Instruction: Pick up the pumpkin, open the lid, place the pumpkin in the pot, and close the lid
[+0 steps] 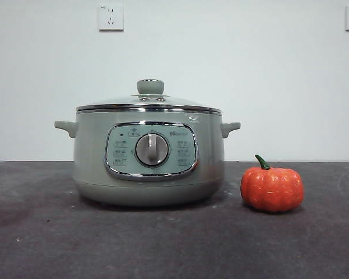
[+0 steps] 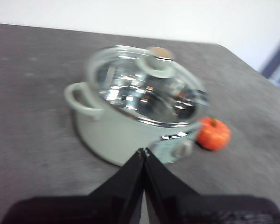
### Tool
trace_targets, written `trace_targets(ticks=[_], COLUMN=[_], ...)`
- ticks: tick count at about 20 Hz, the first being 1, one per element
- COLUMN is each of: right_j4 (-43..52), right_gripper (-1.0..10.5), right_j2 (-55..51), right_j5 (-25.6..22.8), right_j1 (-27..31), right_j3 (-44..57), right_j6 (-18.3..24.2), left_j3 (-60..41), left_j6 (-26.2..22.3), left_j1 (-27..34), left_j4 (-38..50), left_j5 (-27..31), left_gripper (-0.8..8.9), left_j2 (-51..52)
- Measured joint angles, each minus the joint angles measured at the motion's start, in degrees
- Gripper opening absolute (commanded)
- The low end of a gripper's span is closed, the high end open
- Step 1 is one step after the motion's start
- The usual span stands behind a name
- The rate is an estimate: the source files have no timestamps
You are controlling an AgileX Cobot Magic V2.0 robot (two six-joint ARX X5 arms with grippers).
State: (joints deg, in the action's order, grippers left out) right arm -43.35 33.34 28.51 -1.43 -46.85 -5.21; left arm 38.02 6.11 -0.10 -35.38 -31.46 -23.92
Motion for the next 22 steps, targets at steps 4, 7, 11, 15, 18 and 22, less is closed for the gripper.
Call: trace_targets(ticks=[4, 7, 11, 15, 18, 22], right_j4=[-9.9, -16.0, -20.1, -20.0, -18.7, -18.7], right_gripper=[-0.1, -0.1, -0.1, 0.5, 6.1, 7.6], right_j2=[5.9, 9.2, 11.2, 11.3, 11.3, 11.4], right_j5=[0.0, 0.0, 0.0, 0.0, 0.0, 0.0], right_j1=[-1.5, -2.9, -4.7, -5.0, -5.0, -5.0], right_j3=[-7.9, -11.8, -13.4, -13.4, -13.4, -13.4], right_j6=[6.2, 9.7, 12.7, 13.4, 13.1, 11.9], left_j3=[6.2, 9.8, 12.9, 12.9, 12.9, 12.9], left_j6=[-4.0, -6.9, -10.7, -11.5, -11.5, -11.5], left_j1=[0.0, 0.0, 0.0, 0.0, 0.0, 0.0], left_j4=[-6.0, -10.8, -16.2, -16.5, -16.5, -16.5], left_j5=[-4.8, -6.3, -7.4, -7.4, -7.3, -7.3], left_gripper=[-0.08, -0.08, -0.08, 1.43, 7.45, 7.59], left_j2=[-4.9, -7.7, -9.6, -9.6, -9.7, -9.6])
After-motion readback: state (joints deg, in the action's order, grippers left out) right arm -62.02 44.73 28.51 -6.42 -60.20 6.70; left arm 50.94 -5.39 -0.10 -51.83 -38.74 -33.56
